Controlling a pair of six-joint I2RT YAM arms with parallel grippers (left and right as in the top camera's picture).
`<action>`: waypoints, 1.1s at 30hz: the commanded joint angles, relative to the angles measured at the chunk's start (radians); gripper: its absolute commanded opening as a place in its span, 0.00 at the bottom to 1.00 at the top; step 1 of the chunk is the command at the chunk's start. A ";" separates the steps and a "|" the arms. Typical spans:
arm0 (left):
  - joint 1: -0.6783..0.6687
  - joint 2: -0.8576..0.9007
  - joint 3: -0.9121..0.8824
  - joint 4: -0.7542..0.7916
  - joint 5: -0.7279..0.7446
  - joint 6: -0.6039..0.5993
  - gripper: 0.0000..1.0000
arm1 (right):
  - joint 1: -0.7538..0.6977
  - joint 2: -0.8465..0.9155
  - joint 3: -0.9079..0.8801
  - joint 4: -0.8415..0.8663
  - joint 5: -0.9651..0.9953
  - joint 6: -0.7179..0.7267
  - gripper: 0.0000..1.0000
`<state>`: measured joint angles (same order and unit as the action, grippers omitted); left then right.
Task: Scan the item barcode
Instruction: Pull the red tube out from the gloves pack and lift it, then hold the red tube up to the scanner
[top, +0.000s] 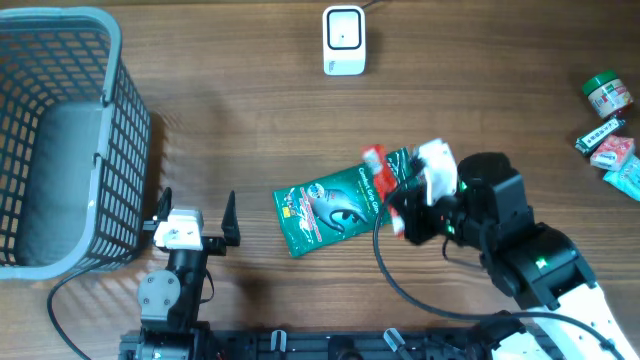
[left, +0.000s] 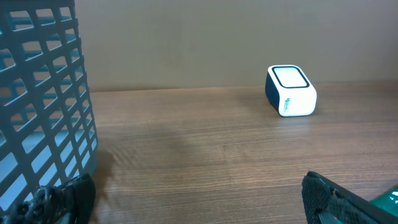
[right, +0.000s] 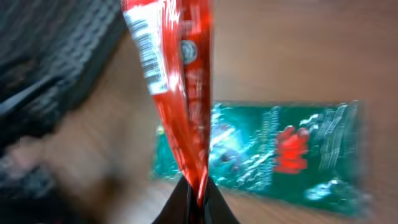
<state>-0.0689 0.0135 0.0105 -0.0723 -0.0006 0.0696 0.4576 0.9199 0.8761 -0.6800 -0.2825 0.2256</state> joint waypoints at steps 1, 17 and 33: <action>0.003 -0.009 -0.005 -0.003 0.015 -0.006 1.00 | 0.003 0.100 0.015 0.155 0.408 -0.016 0.05; 0.004 -0.009 -0.005 -0.003 0.015 -0.006 1.00 | 0.003 0.924 0.116 1.324 0.836 -0.797 0.05; 0.004 -0.009 -0.005 -0.003 0.015 -0.006 1.00 | -0.030 1.292 0.529 1.248 0.722 -0.977 0.05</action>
<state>-0.0689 0.0128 0.0105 -0.0723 -0.0006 0.0696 0.4282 2.1365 1.3884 0.5758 0.4774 -0.7204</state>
